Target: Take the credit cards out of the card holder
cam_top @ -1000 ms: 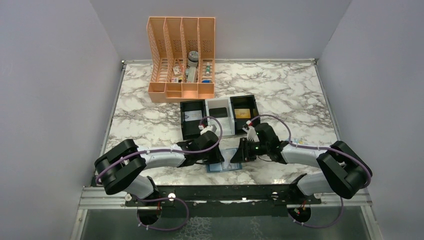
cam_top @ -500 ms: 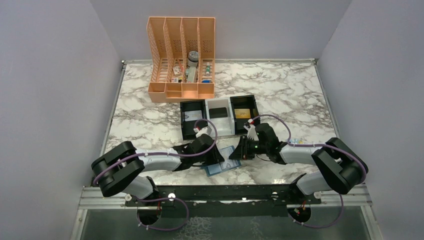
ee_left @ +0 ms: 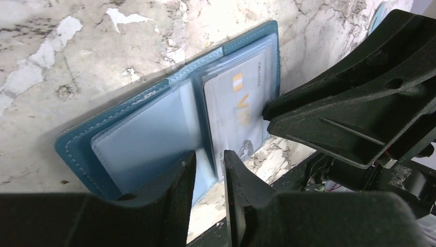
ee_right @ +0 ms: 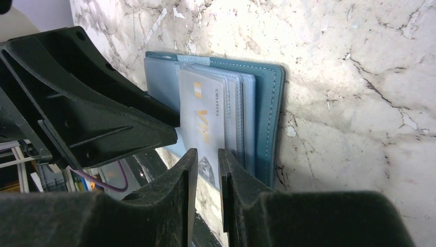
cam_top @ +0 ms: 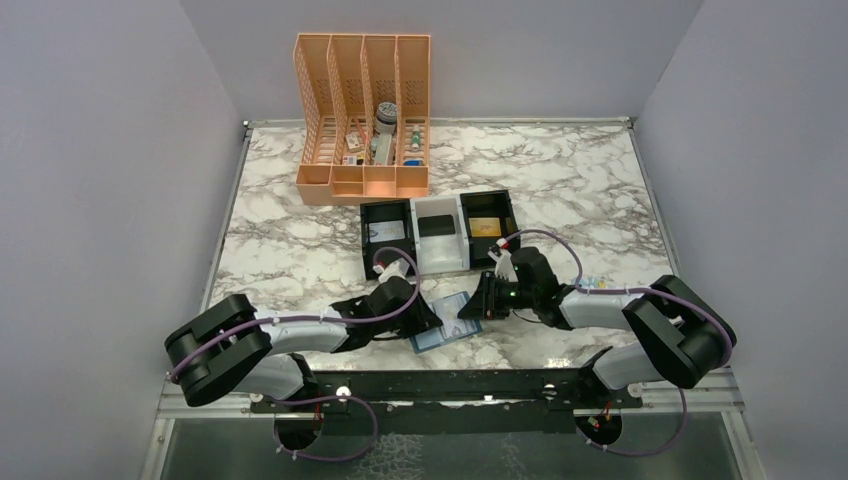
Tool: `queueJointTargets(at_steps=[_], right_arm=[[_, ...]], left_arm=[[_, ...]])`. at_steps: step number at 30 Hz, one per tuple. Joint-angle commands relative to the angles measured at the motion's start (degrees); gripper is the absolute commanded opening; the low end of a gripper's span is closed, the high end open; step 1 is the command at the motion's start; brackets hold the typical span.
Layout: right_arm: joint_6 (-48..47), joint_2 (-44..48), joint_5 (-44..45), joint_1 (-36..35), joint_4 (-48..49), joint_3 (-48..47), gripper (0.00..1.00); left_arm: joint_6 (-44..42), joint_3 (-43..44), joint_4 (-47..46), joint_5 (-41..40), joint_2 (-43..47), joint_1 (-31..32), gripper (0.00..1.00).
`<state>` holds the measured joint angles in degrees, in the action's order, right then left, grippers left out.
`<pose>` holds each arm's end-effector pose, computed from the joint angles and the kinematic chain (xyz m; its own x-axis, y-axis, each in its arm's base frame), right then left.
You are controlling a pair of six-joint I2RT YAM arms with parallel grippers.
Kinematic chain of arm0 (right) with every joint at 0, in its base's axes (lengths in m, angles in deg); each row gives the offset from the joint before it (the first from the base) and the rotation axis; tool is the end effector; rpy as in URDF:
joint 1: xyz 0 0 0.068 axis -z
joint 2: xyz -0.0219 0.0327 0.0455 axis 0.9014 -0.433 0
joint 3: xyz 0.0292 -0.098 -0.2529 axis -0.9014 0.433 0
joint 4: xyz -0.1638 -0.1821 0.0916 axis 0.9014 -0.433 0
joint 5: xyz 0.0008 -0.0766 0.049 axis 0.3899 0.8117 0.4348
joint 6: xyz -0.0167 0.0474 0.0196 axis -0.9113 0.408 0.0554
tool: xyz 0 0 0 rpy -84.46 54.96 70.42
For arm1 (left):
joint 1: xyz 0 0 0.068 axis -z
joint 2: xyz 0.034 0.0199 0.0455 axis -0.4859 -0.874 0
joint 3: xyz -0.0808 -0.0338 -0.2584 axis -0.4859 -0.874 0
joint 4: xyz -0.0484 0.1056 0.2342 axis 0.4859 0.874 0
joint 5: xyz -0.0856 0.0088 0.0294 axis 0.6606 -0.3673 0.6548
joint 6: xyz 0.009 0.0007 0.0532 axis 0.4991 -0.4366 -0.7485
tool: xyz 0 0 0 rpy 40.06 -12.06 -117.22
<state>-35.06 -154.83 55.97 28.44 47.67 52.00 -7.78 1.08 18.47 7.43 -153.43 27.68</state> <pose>0.1720 0.1469 0.1149 -0.9644 0.0650 -0.2562 -0.1609 0.6245 0.7643 0.1257 -0.1910 0.1345 -0.8987 -0.3731 -0.2306 -0.0927 0.6755 -0.7315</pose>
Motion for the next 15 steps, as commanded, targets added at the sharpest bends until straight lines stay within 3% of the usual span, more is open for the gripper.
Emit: queueJointTargets(at_steps=[1,11,15], right_arm=[[-2.1,-3.09,5.23,0.0,-6.66,2.54,0.24],[-2.09,-3.93,4.5,0.0,-5.92,2.46,0.24],[-1.92,-3.94,4.61,-0.05,-6.0,2.54,0.24]], left_arm=[[2.1,-2.24,-0.51,-1.63,0.08,0.12,0.3],[1.79,-1.28,-3.78,-0.42,-4.35,0.11,0.22],[1.82,-1.22,-3.8,-0.33,-4.66,0.11,0.13]])
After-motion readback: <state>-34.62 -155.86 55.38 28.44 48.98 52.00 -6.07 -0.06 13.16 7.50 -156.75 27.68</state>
